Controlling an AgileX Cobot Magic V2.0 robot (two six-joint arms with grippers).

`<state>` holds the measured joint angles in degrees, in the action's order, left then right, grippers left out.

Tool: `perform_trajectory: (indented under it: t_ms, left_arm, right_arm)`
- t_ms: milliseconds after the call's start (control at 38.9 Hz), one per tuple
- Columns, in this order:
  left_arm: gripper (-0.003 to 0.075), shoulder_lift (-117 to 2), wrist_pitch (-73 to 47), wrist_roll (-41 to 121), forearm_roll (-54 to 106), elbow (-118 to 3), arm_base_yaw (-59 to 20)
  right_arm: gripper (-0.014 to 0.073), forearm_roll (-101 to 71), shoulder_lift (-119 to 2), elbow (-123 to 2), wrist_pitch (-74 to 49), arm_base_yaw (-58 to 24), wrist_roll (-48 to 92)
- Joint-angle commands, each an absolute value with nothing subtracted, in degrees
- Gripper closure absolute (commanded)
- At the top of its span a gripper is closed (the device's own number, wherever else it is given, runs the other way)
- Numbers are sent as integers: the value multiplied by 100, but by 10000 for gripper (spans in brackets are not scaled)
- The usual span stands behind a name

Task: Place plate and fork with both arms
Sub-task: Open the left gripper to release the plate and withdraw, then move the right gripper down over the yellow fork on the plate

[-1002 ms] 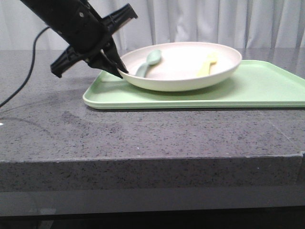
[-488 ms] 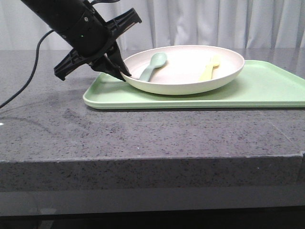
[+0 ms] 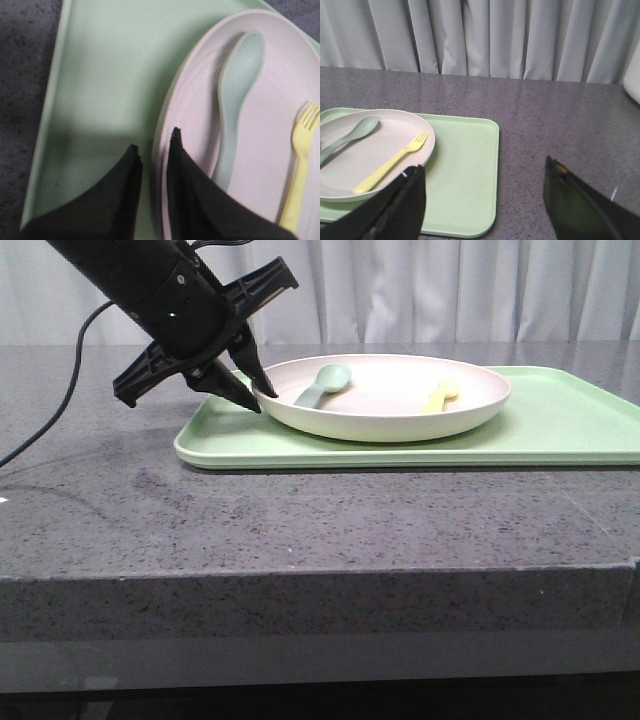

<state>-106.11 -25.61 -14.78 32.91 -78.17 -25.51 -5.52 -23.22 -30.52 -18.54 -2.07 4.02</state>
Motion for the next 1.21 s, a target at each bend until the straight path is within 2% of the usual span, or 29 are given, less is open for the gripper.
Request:
perform_trajectory:
  t_ms: [0, 129, 231, 463, 643, 900, 1182]
  left_arm:
    - [457, -10291, -2324, -1527, 3412, -8011, -2599]
    - [339, -10280, -2375, -1527, 3412, -8011, -2599]
    - [285, -10178, -2375, -1479, 3399, -8011, -2599]
    - [289, -9473, -2414, -1474, 2778, -8011, -2599]
    - [289, -8640, -2769, -1452, 1667, -8011, -2599]
    - [289, -7522, -4475, -1452, -408, -7913, -2599]
    - [289, -6183, -4480, -1462, -1031, -6548, -2588]
  right_arm:
    - [69, -548, -2395, -3217, -1355, -174, 441]
    - [69, -548, -2395, -3217, -1355, -174, 441]
    - [69, -548, -2395, -3217, -1355, -174, 441]
    - [69, -575, -2395, -3217, -1361, -174, 441]
    - [69, -968, -2431, -3295, -1505, -174, 441]
    - [69, -1152, -3170, -4435, -3113, -358, 445]
    - [69, -1150, -4688, -5828, -4522, -1267, 1095]
